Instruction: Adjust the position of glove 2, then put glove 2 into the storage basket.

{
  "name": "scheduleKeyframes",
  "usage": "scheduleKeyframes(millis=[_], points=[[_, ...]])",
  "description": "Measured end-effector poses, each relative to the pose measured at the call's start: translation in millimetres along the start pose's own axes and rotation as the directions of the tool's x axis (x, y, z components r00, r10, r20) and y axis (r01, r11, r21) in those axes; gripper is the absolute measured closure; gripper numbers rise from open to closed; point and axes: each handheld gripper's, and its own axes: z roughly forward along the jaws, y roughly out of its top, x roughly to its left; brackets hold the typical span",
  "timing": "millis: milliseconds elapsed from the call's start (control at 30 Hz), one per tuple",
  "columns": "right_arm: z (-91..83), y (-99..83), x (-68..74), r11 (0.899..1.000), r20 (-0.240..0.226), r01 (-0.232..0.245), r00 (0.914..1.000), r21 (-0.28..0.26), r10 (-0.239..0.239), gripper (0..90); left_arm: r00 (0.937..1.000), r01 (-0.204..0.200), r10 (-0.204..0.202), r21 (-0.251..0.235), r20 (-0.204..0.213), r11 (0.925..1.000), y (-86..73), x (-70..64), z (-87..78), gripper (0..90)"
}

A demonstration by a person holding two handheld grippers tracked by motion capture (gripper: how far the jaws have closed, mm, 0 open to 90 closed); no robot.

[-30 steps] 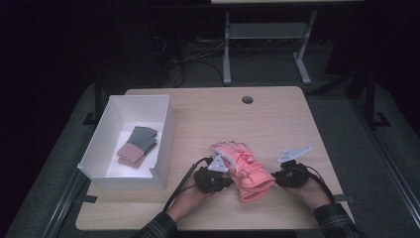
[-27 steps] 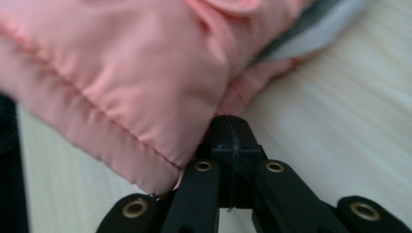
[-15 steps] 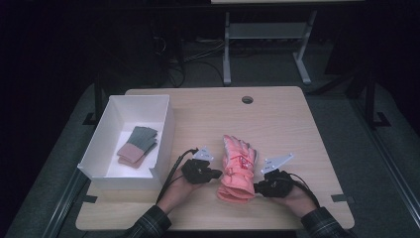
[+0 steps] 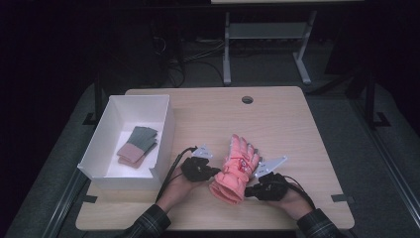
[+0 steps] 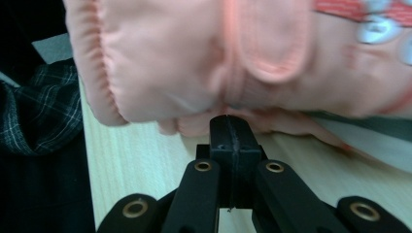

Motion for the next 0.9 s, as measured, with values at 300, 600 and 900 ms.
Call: scheduleKeyframes(millis=[300,600,900], points=[[-39.6,-2.7,-15.1,0.993,0.108,-0.058,0.9918,-0.104,0.069,90.0,0.9992,0.035,-0.035,-0.01,-0.017,0.9993,2.3,4.8,-16.8,89.4],[-57.1,17.3,-22.2,0.972,0.164,-0.054,0.982,-0.229,0.093,90.0,0.9974,0.058,-0.058,-0.009,-0.042,0.9983,7.2,4.3,-27.5,75.2],[-34.7,29.3,-32.4,0.977,0.174,-0.056,0.9803,-0.206,0.093,90.0,0.9968,0.06,-0.061,-0.002,-0.051,0.9982,9.2,4.4,-26.2,62.3]])
